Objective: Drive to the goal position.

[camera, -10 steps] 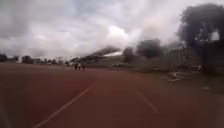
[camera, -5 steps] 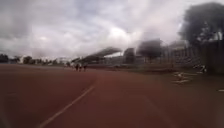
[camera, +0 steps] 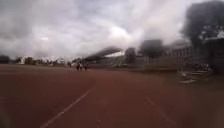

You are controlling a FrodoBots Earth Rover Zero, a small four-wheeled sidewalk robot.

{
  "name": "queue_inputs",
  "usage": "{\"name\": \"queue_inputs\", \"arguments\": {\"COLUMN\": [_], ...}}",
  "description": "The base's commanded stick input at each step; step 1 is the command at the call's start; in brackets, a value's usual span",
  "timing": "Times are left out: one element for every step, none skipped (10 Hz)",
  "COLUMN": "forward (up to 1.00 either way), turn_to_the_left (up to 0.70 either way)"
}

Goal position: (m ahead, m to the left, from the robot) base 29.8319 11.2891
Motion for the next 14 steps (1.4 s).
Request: {"name": "queue_inputs", "arguments": {"forward": [0.85, 0.85, 0.85, 0.85, 0.85, 0.85, 0.85, 0.85, 0.85, 0.85, 0.85, 0.85, 0.85, 0.85], "turn_to_the_left": [0.0, 0.0, 0.0, 0.0, 0.0, 0.0, 0.0, -0.01, -0.23, -0.23, -0.03, 0.0, 0.0, 0.0]}}
